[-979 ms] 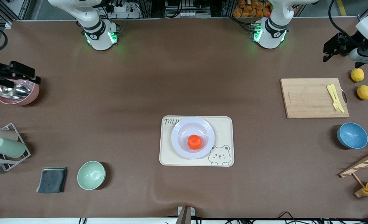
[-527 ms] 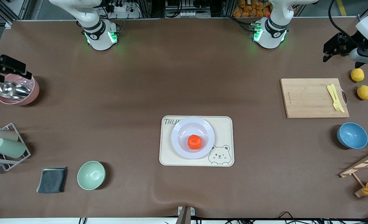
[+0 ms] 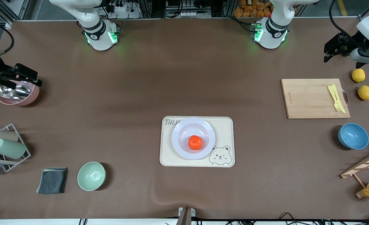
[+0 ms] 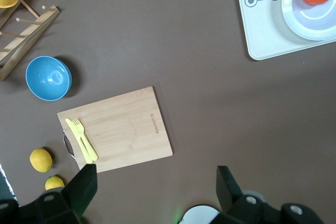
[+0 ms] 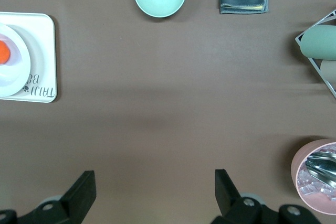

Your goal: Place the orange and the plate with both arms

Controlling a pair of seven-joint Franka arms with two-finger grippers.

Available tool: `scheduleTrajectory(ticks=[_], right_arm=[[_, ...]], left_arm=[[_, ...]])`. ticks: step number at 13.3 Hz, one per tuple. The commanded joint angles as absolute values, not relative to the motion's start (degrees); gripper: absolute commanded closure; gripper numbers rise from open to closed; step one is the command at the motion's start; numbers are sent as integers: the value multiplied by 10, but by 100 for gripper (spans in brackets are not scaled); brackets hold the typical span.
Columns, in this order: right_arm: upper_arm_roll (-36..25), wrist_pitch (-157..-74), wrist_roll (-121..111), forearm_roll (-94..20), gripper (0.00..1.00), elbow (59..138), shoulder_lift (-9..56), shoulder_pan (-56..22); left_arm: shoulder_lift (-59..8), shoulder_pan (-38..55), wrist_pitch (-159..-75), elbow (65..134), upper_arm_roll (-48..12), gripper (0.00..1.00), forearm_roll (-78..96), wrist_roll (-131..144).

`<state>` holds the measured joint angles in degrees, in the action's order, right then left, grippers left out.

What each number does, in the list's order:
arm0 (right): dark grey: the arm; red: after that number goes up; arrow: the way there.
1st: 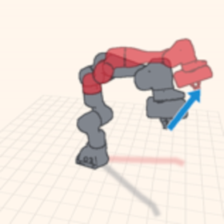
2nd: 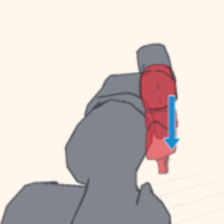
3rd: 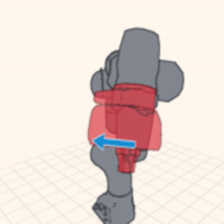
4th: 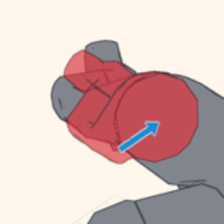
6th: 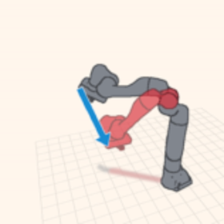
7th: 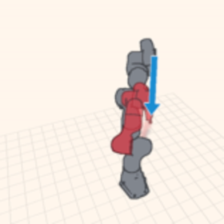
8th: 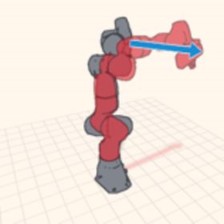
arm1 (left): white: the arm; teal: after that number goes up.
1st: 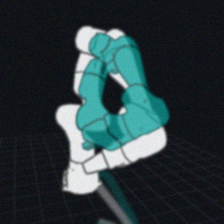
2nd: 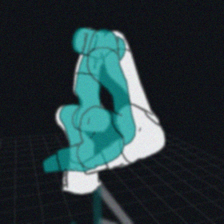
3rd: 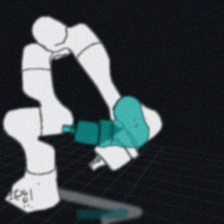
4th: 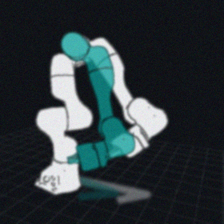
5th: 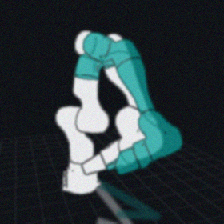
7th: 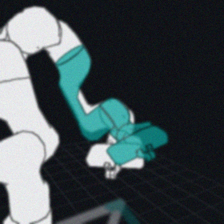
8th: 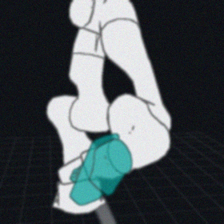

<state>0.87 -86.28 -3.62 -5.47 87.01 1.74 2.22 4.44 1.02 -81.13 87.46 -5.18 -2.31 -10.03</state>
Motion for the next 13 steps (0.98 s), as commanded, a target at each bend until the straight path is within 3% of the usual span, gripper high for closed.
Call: scheduleTrajectory(ticks=[1, 13], right_arm=[[24, -881, -33, -44, 0, 896, -3, 38], [23, -895, -34, -25, 0, 894, 3, 35]], left_arm=[[43, 11, -809, 865, -53, 0, -11, -99], [44, 8, -811, 861, -72, 0, -16, -98]])
